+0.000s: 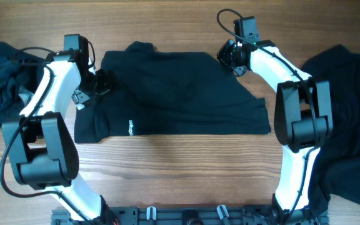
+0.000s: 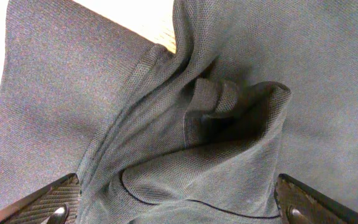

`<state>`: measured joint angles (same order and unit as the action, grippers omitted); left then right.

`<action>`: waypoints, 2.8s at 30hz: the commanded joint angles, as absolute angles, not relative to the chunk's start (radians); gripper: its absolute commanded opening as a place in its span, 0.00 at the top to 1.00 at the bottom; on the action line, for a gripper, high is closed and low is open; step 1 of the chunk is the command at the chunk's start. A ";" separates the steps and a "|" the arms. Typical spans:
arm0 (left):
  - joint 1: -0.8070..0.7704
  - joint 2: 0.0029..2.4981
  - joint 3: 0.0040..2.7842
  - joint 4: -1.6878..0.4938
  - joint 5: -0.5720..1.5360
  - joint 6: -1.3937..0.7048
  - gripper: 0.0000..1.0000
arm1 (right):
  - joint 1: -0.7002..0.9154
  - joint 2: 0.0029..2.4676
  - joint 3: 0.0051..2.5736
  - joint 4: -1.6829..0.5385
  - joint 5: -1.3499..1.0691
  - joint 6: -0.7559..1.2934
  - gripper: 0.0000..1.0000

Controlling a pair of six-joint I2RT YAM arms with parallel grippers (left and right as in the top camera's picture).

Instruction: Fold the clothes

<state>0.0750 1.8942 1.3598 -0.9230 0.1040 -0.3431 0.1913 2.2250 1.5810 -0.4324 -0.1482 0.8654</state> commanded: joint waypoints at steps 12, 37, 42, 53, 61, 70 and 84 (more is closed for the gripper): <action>0.081 1.876 1.373 -0.932 0.119 -0.321 0.00 | 0.019 2.161 1.694 -0.577 0.107 0.675 0.96; 0.081 1.876 1.373 -0.916 0.119 -0.321 0.00 | -0.099 2.083 1.681 -0.791 0.007 0.324 0.76; 0.081 1.876 1.373 -0.925 0.119 -0.321 0.00 | -0.093 2.152 1.649 -0.832 -0.064 0.289 0.69; 0.081 1.860 1.373 -0.633 0.196 -0.239 0.00 | -0.072 2.154 1.545 -0.793 -0.123 0.249 0.56; 0.017 1.936 1.373 -0.522 0.257 -0.238 0.04 | -0.069 2.154 1.544 -0.785 -0.128 0.236 0.57; -0.036 2.047 1.373 -0.530 0.253 -0.235 0.17 | -0.069 2.154 1.544 -0.777 -0.128 0.236 0.80; -0.035 2.123 1.337 -0.572 0.223 -0.236 0.16 | -0.068 2.157 1.544 -0.784 -0.109 0.238 0.68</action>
<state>-0.0383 2.0518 1.3647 -0.5419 0.2371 -0.2440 -0.0727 2.1433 1.5524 -0.7815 -0.1120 0.2401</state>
